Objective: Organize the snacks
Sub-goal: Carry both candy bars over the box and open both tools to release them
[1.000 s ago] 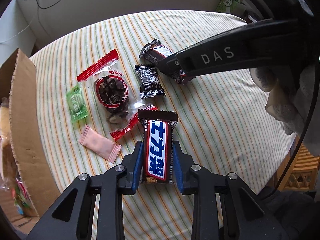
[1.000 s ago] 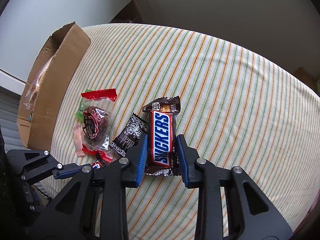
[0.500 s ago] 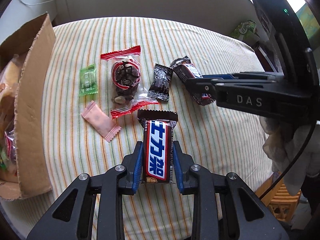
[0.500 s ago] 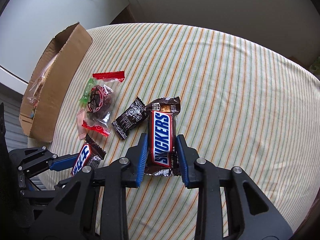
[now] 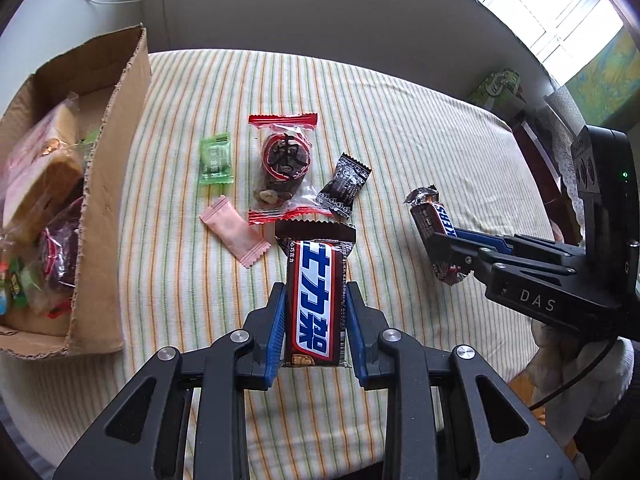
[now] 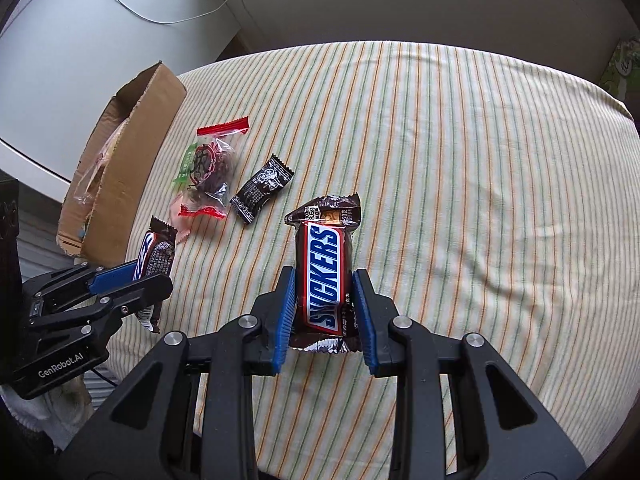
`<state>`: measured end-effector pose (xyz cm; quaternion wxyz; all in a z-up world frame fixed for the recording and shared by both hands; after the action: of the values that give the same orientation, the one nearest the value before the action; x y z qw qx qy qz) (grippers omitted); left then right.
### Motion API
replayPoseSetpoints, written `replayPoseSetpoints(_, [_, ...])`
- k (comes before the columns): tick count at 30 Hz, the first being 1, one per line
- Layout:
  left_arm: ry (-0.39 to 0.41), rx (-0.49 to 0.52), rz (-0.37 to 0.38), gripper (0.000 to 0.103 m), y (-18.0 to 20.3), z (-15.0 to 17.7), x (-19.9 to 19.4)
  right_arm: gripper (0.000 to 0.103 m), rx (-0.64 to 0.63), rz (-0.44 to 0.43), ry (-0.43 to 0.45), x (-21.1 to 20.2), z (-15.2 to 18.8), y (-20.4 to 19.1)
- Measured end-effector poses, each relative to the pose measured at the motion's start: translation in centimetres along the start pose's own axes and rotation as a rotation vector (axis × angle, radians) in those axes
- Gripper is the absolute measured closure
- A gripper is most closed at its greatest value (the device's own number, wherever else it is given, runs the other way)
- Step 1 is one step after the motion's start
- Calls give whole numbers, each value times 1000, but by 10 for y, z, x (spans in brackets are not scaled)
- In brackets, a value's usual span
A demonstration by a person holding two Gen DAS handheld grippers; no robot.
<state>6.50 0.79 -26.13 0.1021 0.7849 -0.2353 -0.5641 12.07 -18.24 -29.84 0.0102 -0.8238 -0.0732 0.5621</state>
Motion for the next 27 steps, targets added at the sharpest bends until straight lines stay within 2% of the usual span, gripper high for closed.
replayPoseSetpoints(7, [37, -17, -8, 76, 5, -12, -5, 73, -17, -19, 48, -26, -10, -9])
replayPoseSetpoints(16, [109, -69, -12, 76, -1, -28, -21, 73, -98, -60, 100, -47, -30, -58])
replayPoseSetpoints(27, [207, -129, -60, 76, -41, -42, -58, 73, -205, -110, 135, -62, -59, -121])
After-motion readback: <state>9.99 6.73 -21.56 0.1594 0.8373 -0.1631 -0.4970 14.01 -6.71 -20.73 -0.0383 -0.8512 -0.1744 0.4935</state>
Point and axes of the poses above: each gripper's, at about its wrist camera, not at the fingertips, and x roughly the way its jaws point, y to its right, z to its underside, the point moved 10 cm from there along x, roughly the way its jaws point, and after that the axes turned 8 degrees about z, right-handed, at the moved point
